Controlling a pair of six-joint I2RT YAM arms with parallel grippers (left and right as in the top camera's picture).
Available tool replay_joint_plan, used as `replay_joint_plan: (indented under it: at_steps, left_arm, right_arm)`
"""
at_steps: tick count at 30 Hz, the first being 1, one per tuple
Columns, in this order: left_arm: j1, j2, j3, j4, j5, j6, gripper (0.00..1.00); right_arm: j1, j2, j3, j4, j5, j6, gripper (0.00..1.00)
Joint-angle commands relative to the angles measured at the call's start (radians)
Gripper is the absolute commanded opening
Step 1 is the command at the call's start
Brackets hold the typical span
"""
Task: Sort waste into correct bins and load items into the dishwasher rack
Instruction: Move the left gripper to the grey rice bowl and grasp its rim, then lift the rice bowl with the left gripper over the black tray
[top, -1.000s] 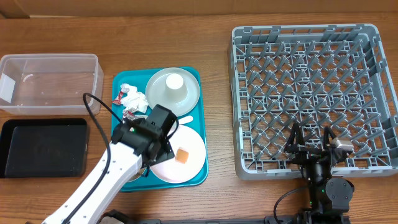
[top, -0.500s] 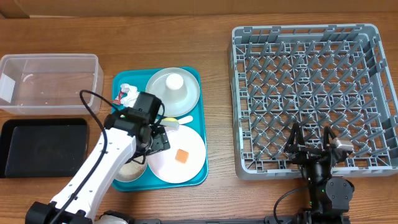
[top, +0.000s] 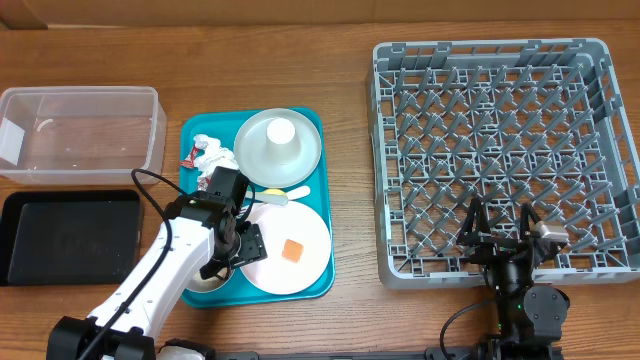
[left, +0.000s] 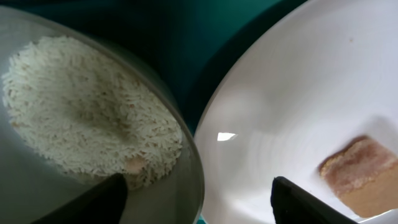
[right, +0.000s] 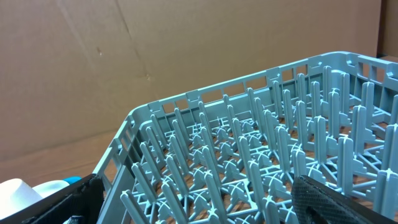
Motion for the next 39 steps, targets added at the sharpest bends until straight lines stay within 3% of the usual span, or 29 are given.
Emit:
replay_joint_plan:
  at_steps: [1, 4, 20, 29, 34, 39]
  left_arm:
    - [0.005, 0.004, -0.009, 0.005, 0.014, 0.033, 0.57]
    - [0.005, 0.007, -0.009, 0.004, 0.015, 0.033, 0.49]
    - [0.006, 0.007, -0.013, -0.016, -0.046, 0.029, 0.34]
    - [0.006, 0.007, -0.013, -0.019, -0.053, 0.029, 0.10]
    - [0.006, 0.007, -0.013, -0.020, -0.052, 0.029, 0.04]
    - [0.006, 0.007, -0.010, -0.024, -0.036, 0.029, 0.04]
  right_arm:
    - [-0.006, -0.003, -0.010, 0.007, 0.011, 0.008, 1.00]
    - [-0.006, -0.003, -0.010, 0.007, 0.011, 0.008, 1.00]
    - [-0.006, -0.003, -0.010, 0.006, 0.011, 0.008, 1.00]
    - [-0.006, -0.003, -0.010, 0.006, 0.011, 0.008, 1.00]
    - [-0.006, -0.003, -0.010, 0.006, 0.011, 0.008, 1.00]
    - [-0.006, -0.003, -0.010, 0.007, 0.011, 0.008, 1.00]
